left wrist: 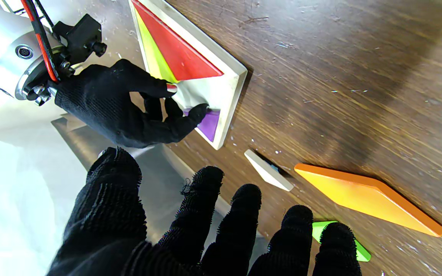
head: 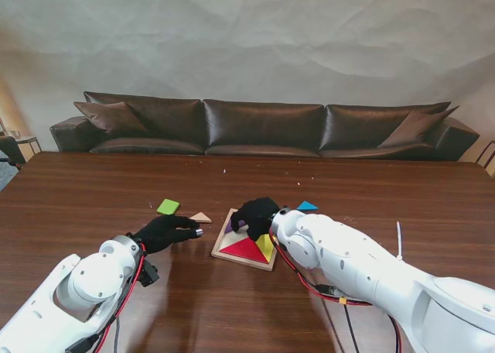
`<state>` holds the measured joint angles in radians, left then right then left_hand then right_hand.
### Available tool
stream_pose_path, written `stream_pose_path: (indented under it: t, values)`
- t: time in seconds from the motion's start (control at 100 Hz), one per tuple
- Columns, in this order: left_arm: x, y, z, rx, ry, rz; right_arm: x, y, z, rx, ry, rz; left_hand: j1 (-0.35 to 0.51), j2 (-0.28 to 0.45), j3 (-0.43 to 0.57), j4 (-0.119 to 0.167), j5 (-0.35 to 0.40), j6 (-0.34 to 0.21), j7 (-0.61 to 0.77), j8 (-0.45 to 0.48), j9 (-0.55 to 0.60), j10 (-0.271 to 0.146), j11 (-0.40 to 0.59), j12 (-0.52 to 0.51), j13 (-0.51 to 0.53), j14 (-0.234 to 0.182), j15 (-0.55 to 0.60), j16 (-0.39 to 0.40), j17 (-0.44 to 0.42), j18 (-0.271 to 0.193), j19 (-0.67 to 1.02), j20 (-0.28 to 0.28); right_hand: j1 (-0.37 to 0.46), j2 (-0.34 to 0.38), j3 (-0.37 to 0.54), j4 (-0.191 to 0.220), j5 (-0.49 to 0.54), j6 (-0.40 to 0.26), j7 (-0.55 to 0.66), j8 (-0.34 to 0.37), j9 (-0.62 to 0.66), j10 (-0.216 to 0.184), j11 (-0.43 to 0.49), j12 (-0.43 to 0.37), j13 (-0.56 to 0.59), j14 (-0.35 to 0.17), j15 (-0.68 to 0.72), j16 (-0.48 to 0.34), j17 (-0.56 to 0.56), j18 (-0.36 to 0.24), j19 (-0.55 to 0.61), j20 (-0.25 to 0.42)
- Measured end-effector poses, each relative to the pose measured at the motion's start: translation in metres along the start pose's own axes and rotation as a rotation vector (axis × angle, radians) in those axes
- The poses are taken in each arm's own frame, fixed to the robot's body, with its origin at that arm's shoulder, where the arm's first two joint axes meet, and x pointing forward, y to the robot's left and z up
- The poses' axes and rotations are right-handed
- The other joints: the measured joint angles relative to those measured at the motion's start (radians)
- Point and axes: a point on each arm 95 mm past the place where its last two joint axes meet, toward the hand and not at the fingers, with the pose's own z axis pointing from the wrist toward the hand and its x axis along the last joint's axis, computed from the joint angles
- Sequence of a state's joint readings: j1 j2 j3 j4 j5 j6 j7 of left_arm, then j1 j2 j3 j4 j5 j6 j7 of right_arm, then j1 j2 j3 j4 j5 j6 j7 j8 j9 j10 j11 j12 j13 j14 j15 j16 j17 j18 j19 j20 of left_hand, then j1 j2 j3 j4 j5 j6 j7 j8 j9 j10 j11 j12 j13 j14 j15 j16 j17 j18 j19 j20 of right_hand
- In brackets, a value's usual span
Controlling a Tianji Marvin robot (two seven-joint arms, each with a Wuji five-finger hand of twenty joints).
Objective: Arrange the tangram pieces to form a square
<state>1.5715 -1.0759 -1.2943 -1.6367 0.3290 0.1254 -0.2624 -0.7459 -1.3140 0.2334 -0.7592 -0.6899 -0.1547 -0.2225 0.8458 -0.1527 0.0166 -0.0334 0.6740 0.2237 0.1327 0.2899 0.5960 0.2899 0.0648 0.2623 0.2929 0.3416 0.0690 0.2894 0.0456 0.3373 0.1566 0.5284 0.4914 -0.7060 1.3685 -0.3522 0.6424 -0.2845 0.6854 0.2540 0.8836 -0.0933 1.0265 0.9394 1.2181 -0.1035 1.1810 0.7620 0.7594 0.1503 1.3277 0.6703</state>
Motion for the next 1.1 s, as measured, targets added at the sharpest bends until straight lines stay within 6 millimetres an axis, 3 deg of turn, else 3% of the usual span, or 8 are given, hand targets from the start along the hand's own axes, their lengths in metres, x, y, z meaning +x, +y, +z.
stream_pose_path:
  t: [0.27,0.37,0.5,0.67,0.72,0.86,0.91,1.1]
  values:
    - [0.0,0.0,0.0,0.001,0.003,0.001,-0.004,0.002,-0.004,-0.015,-0.003,0.011,0.0,0.0,0.0,0.0,0.0,0.0,0.0,0.0,0.0,0.0,0.0,0.0,0.0,0.0,0.0,0.0,0.0,0.0,0.0,0.0,0.0,-0.001,0.0,0.0,0.027,0.029,0.01,0.003,0.0,0.0,0.0,0.0,0.0,0.0,0.0,0.0,0.0,0.0,0.0,0.0]
    - [0.0,-0.001,0.001,0.001,0.007,0.003,-0.004,0.005,-0.008,-0.035,-0.002,0.025,0.0,0.0,0.0,0.0,0.0,0.0,0.0,0.0,0.0,0.0,0.0,0.0,0.0,0.0,0.0,0.0,0.0,0.0,0.0,0.0,-0.001,-0.043,0.0,0.0,0.04,0.026,0.019,0.004,0.0,0.0,0.0,0.0,0.0,0.0,0.0,0.0,0.0,0.0,0.0,0.0]
    - [0.001,-0.002,0.003,0.003,0.015,0.006,-0.005,0.01,-0.014,-0.057,-0.006,0.045,0.0,0.0,0.0,0.0,0.0,0.0,0.0,0.0,0.0,0.0,0.0,0.0,0.0,0.0,0.0,0.0,0.0,0.0,0.0,0.0,-0.07,-0.052,0.002,0.0,0.088,0.019,0.023,0.004,0.0,0.0,0.0,-0.003,0.0,0.0,0.0,0.0,0.0,0.0,0.0,0.0]
    - [0.004,-0.005,0.004,0.009,0.031,0.011,-0.005,0.02,-0.021,-0.107,-0.056,0.084,0.0,0.0,0.0,0.0,0.0,0.0,0.0,0.0,0.0,0.0,0.0,0.0,0.0,0.0,0.0,0.0,0.0,0.0,0.0,0.0,-0.16,-0.062,0.0,0.074,0.091,0.029,0.084,-0.038,0.001,0.0,-0.004,-0.035,0.0,0.0,0.0,0.0,0.0,-0.001,0.0,0.0]
    - [0.004,-0.006,0.005,0.012,0.035,0.011,-0.005,0.023,-0.024,-0.118,-0.077,0.093,0.0,0.0,0.0,0.0,0.0,0.0,0.0,0.0,0.0,0.0,0.0,0.0,0.0,0.0,0.0,0.0,0.0,0.0,0.0,0.0,-0.171,-0.062,-0.022,0.12,0.091,0.033,0.094,-0.038,0.001,0.0,-0.017,-0.055,0.0,0.0,0.0,0.0,0.0,0.0,0.0,0.0]
    - [0.005,-0.007,0.006,0.018,0.042,0.011,-0.007,0.03,-0.03,-0.143,-0.113,0.123,0.0,0.0,0.0,0.0,0.0,0.0,0.0,0.0,0.0,0.0,0.0,0.0,0.0,0.0,0.0,0.0,0.0,0.0,0.0,0.0,-0.171,-0.062,-0.028,0.158,0.091,0.046,0.096,0.033,0.001,0.005,-0.068,-0.125,0.0,0.009,-0.018,0.0,0.0,0.008,0.0,0.0]
    - [0.005,-0.008,0.006,0.018,0.044,0.009,-0.009,0.031,-0.032,-0.149,-0.131,0.133,0.0,0.0,0.0,0.0,0.0,0.0,0.0,0.0,0.0,0.0,0.0,0.0,0.0,0.0,0.0,0.0,0.0,0.0,0.0,0.0,-0.178,-0.062,-0.047,0.158,0.091,0.064,0.095,0.078,0.001,0.016,-0.095,-0.168,0.0,0.017,-0.038,-0.004,0.0,0.009,0.0,0.0]
    - [0.005,-0.007,0.008,0.018,0.046,0.004,-0.02,0.032,-0.039,-0.144,-0.214,0.152,0.0,0.0,0.0,0.0,0.0,0.0,0.0,0.0,0.0,0.0,0.0,0.0,0.0,0.0,0.0,0.0,0.0,0.0,0.0,0.0,-0.196,-0.081,-0.05,0.159,0.091,0.08,0.093,0.128,0.001,0.072,-0.259,-0.32,-0.022,0.061,-0.169,-0.05,0.0,0.033,0.0,0.0]
